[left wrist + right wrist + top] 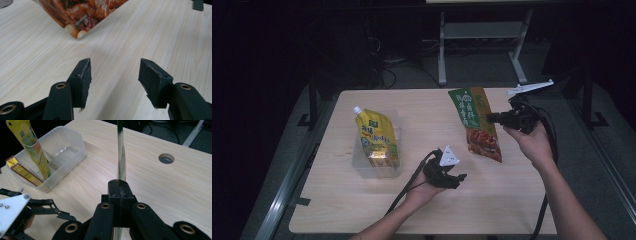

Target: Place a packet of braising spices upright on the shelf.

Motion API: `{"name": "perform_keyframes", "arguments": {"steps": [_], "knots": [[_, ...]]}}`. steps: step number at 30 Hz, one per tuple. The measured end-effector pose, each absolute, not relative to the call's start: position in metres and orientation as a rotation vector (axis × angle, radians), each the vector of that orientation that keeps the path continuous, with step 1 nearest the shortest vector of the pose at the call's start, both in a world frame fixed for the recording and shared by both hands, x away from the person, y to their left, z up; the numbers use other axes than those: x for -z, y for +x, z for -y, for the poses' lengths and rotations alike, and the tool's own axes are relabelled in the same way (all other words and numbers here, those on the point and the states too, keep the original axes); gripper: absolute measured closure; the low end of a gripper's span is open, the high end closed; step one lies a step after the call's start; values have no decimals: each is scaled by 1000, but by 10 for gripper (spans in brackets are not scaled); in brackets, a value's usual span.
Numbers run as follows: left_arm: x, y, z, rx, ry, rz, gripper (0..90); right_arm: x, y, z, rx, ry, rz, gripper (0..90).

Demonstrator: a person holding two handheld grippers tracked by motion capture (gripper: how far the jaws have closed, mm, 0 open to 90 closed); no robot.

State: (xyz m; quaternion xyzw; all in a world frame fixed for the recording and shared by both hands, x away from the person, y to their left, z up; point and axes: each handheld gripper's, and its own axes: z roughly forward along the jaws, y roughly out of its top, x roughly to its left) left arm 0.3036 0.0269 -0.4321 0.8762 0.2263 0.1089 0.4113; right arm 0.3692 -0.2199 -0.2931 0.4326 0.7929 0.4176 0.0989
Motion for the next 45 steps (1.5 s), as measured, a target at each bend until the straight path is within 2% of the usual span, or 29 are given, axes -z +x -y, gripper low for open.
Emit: {"name": "perform_keyframes", "arguments": {"steps": [25,45], "knots": [[430,290,-59,-278,2171,-586,394,262,385,162,-1289,1148,-2379,900],[434,276,-84,-245,2177,-592,380,232,410,97,-1363,1012,-2409,900]]}}
